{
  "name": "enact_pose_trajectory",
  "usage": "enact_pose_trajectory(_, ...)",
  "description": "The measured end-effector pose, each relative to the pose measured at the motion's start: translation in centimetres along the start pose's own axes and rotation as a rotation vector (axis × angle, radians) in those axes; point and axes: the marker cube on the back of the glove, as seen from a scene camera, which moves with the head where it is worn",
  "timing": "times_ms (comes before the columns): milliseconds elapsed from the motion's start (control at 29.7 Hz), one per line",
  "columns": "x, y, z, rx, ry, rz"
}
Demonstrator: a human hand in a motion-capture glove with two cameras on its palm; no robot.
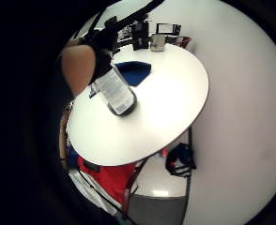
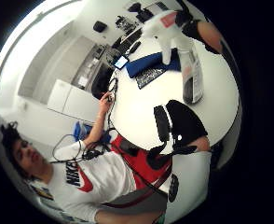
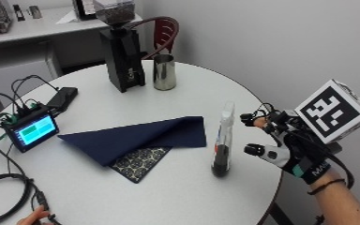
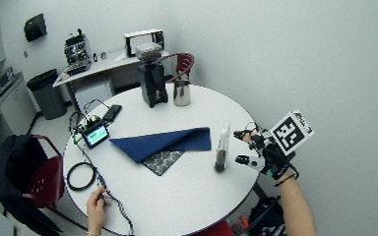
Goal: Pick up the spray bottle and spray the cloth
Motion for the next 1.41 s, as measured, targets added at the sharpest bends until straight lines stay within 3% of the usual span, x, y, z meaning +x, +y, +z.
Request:
enact_pose_trajectory(404, 4.8, -2.6, 4.5, -0.097, -0.285, 0.151)
enact_pose_trajectory(909, 4.2, -4.3, 8.0, -0.173, -0.564, 0.028)
enact_pose_trajectory(1414, 3.5, -5.4, 9.2, -0.08, -0.638, -0.023)
